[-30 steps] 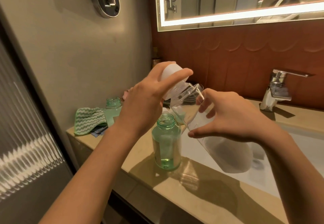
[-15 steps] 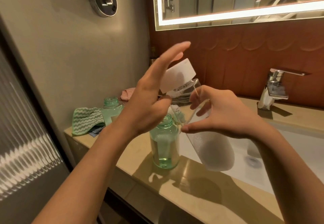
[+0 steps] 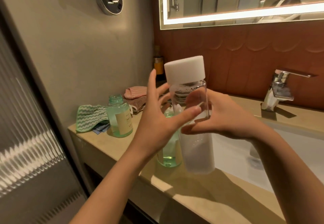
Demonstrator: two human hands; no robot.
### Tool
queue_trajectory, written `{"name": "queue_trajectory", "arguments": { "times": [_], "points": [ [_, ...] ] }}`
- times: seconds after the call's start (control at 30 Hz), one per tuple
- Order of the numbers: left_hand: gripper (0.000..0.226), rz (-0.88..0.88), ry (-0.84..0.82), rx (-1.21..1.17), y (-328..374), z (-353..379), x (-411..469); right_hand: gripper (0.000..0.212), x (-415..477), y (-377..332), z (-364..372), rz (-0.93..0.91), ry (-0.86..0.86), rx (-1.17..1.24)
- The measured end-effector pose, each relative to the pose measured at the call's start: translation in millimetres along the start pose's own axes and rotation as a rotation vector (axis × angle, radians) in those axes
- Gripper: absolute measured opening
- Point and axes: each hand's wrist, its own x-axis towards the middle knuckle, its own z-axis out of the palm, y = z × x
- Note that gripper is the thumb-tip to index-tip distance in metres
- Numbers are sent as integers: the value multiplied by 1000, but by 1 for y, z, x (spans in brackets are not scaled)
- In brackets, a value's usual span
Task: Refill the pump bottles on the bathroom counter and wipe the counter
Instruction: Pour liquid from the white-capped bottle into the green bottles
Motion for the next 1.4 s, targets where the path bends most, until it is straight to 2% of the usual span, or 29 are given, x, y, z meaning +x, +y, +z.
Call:
{"name": "queue_trajectory", "arguments": {
  "times": [0.1,0.23,0.4,0.47,0.53,0.63,0.7,0.8,0.9,1.03,1.1,1.3,1.33,1.4],
  "points": [
    [116,-9,-3,-3,-6,8,-6,75,0,2,0,-12,-65,10],
    [107,-25,13,-1,-4,17,-11,89,1,12,0,-33,-172,49],
    [108,-22,16,8,1,26,-12,92,-8,14,-18,-5,-342,132],
    [110,-9,-9,30,2,30,-15,92,-14,16,-32,63,-309,154],
    [113,-20,-41,42,5,36,-19,94,-20,18,-47,58,-171,252],
    [113,-63,-69,55,7,46,-24,98,-30,19,-66,-65,50,416],
    [113,-77,-87,56,7,52,-26,90,-32,15,-69,-174,96,492],
    [114,-96,-132,45,5,62,-29,83,-30,13,-65,-226,26,503],
    [113,-111,-159,20,5,67,-30,79,-26,13,-59,-188,-71,474],
    [111,-130,-166,-22,3,66,-31,64,-26,14,-57,-170,-68,487],
    [110,-126,-166,-24,2,66,-32,61,-25,13,-57,-157,-24,407],
    [109,-138,-155,-30,-3,66,-32,45,-15,2,-40,-79,101,-42],
    [110,-144,-151,-36,-3,66,-31,44,-15,-1,-38,-83,85,-10],
    [111,-152,-145,-39,-4,64,-31,45,-17,0,-42,-78,-9,201]
  ]
}}
